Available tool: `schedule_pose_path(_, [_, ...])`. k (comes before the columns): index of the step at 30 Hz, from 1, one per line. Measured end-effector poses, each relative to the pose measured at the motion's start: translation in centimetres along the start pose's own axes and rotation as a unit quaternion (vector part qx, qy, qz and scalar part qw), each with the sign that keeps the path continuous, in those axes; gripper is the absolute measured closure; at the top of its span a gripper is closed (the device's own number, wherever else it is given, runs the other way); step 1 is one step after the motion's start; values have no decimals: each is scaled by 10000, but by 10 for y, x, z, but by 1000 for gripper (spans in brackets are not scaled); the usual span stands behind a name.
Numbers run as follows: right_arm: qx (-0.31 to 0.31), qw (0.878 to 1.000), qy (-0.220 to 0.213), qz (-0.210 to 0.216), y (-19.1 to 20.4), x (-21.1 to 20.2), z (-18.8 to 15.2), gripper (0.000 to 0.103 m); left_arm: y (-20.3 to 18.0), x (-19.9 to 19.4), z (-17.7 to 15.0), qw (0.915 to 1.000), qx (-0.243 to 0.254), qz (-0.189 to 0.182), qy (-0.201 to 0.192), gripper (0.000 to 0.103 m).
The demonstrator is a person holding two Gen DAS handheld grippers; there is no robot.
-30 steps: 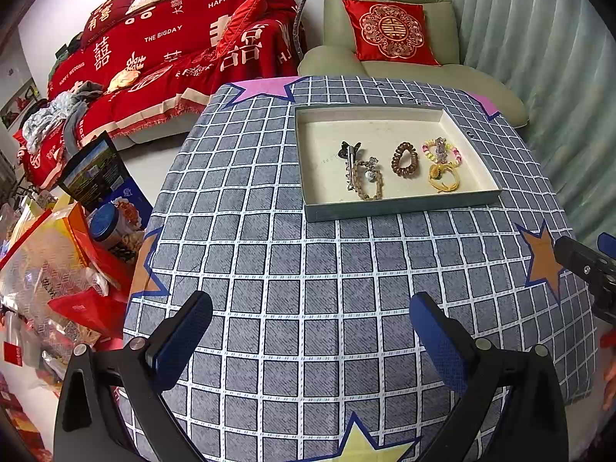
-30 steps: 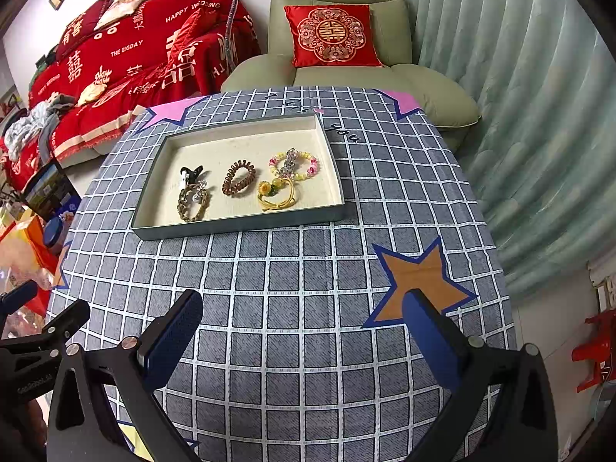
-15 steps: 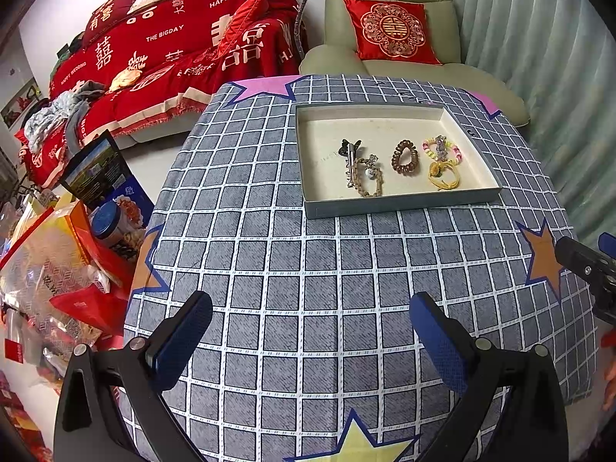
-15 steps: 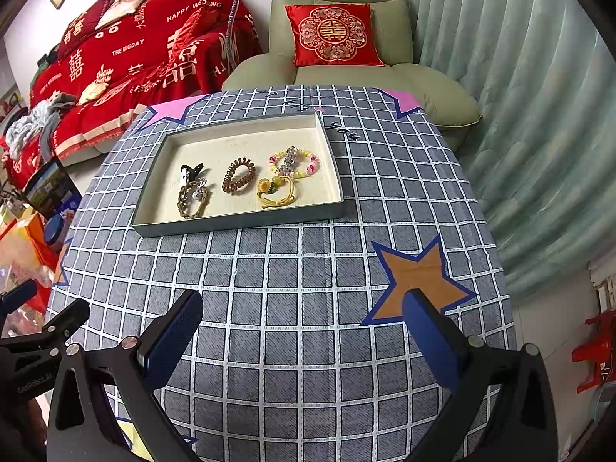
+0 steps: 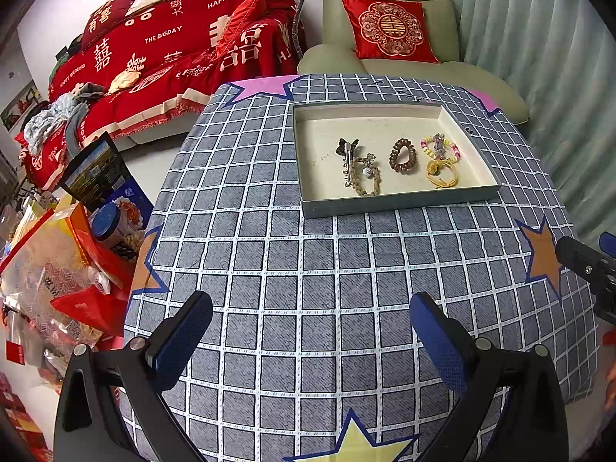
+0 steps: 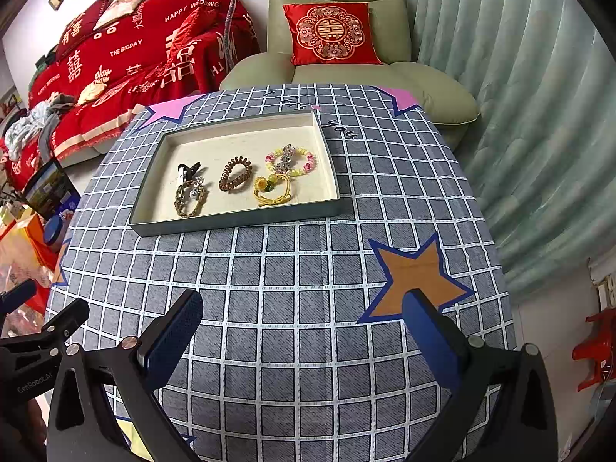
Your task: Organize jewelry
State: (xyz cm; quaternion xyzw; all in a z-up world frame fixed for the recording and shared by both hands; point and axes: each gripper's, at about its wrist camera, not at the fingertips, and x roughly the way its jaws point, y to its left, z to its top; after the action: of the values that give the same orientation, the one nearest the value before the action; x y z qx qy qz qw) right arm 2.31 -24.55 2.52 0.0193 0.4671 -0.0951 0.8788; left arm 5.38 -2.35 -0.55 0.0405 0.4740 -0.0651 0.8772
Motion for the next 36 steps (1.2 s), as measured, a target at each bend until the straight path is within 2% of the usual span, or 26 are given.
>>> schedule_pose_path(36, [-18, 10000, 80, 10, -4, 4, 1, 0, -1, 7, 3, 9999, 50, -56, 111, 0])
